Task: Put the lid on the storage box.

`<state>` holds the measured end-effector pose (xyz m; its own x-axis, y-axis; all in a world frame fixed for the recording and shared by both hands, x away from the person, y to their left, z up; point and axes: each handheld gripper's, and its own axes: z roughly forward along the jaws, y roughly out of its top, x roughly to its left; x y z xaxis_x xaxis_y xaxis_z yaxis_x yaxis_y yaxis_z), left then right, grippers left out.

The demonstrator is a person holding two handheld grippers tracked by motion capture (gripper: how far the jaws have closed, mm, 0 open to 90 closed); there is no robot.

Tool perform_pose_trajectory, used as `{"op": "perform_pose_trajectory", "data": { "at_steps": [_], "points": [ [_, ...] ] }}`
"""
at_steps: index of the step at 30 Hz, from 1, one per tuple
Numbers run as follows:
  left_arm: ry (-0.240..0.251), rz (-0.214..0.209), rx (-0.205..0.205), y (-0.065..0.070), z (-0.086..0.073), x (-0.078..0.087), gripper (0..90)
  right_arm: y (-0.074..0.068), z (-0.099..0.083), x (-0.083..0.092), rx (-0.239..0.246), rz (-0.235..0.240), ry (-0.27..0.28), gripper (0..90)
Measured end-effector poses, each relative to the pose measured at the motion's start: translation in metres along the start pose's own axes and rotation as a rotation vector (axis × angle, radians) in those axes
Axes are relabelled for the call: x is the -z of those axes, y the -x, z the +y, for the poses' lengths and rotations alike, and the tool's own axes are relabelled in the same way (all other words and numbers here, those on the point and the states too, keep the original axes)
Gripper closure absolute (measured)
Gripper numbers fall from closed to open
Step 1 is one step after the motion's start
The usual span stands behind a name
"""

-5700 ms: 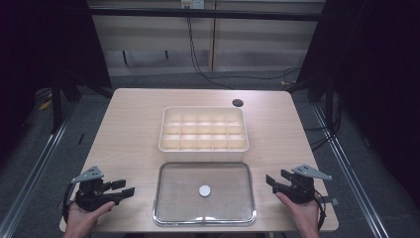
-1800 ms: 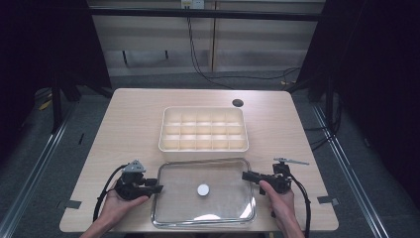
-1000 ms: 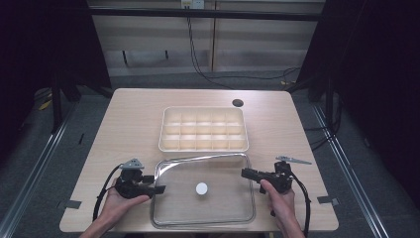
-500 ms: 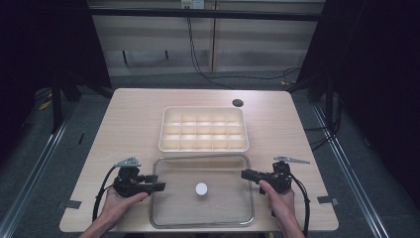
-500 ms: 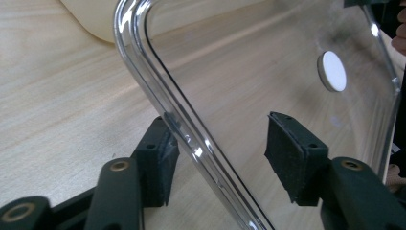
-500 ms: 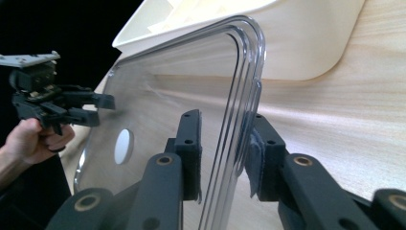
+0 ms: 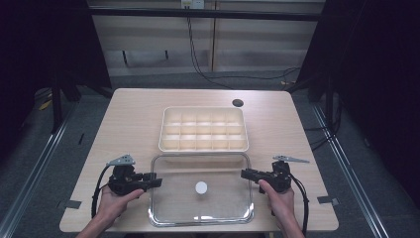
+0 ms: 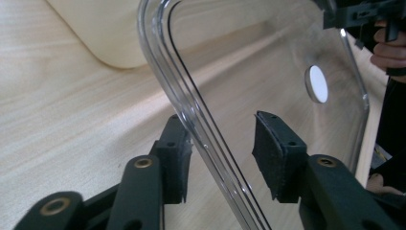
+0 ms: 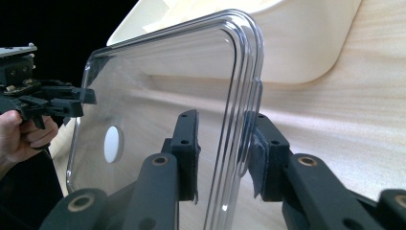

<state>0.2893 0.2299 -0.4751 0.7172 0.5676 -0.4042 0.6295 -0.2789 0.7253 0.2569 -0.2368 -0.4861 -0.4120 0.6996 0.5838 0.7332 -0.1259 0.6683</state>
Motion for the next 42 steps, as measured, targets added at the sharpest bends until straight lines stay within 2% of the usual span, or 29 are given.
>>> {"op": "perform_pose_trajectory", "data": {
  "at_steps": [6,13,14,17,21,24,27,30,34,42],
  "points": [
    [0.029,-0.009,-0.011,0.003,0.005,0.007,62.5,-0.007,0.004,0.003,0.035,-0.020,0.020,66.5],
    [0.040,-0.003,-0.032,0.004,0.009,0.012,65.1,-0.013,0.010,0.005,0.047,-0.031,0.036,66.7],
    [0.056,-0.013,-0.035,0.003,0.011,0.015,66.1,-0.013,0.012,0.005,0.042,-0.030,0.035,66.8],
    [0.066,-0.015,-0.034,0.003,0.013,0.018,68.4,-0.015,0.015,0.004,0.043,-0.026,0.042,67.2],
    [0.095,-0.015,-0.033,0.002,0.019,0.024,71.1,-0.021,0.025,0.004,0.057,-0.030,0.055,67.7],
    [0.118,-0.002,-0.062,0.005,0.027,0.029,72.6,-0.023,0.032,0.004,0.071,-0.037,0.062,67.6],
    [0.130,0.002,-0.068,0.005,0.030,0.032,74.2,-0.027,0.038,0.005,0.095,-0.041,0.056,67.3],
    [0.149,0.007,-0.064,0.005,0.035,0.033,74.5,-0.030,0.041,0.006,0.115,-0.044,0.092,67.0],
    [0.172,0.005,-0.068,0.006,0.040,0.033,74.7,-0.029,0.041,0.007,0.114,-0.043,0.127,67.0],
    [0.187,0.004,-0.098,0.011,0.051,0.034,74.4,-0.033,0.051,0.014,0.137,-0.060,0.149,66.5]
  ]
}}
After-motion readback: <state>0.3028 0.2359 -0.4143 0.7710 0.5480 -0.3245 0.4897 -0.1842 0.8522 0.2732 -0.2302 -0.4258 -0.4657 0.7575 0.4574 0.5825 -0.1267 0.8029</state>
